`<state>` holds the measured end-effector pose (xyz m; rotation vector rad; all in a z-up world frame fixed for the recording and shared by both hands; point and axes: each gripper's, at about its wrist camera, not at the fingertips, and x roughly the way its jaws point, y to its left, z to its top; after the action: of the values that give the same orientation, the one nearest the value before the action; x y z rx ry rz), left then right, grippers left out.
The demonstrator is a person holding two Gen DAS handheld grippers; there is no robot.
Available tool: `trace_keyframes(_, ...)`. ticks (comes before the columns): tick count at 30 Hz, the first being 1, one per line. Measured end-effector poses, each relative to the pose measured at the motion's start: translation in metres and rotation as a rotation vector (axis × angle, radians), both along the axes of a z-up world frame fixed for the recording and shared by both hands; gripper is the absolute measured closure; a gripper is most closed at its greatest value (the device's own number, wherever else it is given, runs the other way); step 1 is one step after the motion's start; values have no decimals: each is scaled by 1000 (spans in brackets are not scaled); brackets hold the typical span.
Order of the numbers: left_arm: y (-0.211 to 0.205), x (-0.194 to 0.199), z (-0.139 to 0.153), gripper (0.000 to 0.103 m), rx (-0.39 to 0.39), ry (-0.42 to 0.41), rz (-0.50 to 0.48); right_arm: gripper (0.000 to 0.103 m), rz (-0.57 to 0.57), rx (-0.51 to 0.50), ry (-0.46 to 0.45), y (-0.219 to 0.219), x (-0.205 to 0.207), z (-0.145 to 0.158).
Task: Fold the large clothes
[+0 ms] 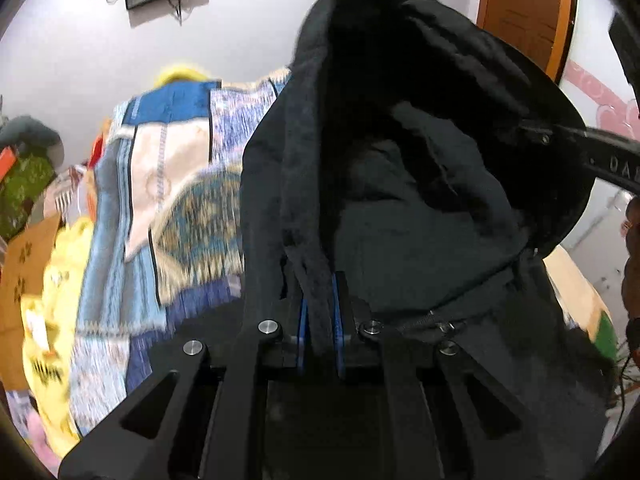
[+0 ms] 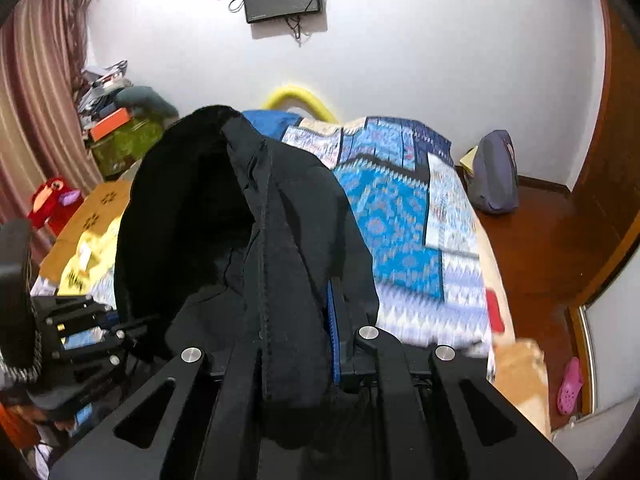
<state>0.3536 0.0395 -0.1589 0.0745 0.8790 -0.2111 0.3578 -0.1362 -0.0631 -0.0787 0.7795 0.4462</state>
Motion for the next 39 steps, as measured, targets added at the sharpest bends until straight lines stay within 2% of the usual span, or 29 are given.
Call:
trace_keyframes(3,4,-29,-12,92,-46,46,14,91,23,2,40,-10,-31,-18)
trace_keyframes(6,7,-55,-22,92,-90,98,18,89,71,-61,84,-19,-57,-32)
trace_keyframes(7,7,-62,-23,92,-95,106,15,86,74,-86,99,-22,-62,-34)
trace_keyframes(9,6,-77,-22,92,-100,118,7,72,89,-86,153,-31,-68,-37)
trace_keyframes(11,4,-93,-18,92,-85,113,2,65,89,-51,196,-43,-79,-36)
trace_keyframes(13,3,-106,-14,92,-69,104,4,64,88,-40,202,-52,-88,-32)
trace_keyframes(18,7,-126,7,90,-8,60,22,63,67,-73,194,-76,-107,-27)
trace_keyframes(21,12,-131,24,82,5,26,34,63,41,-115,170,-88,-109,-21)
trace_keyframes(23,20,-130,39,70,9,-11,53,63,25,-128,151,-93,-108,-15)
trace_keyframes(26,26,-125,60,59,8,-67,79,63,5,-111,119,-97,-102,0)
trace_keyframes(28,27,-121,75,59,16,-108,88,60,-15,-95,94,-95,-95,8)
trace_keyframes(30,23,-120,89,59,25,-139,84,52,-31,-84,66,-90,-95,15)
trace_keyframes(34,13,-118,104,52,32,-176,54,49,-10,-50,33,-70,-87,23)
trace_keyframes(39,0,-114,97,47,-9,-153,12,47,64,-30,68,-37,-87,9)
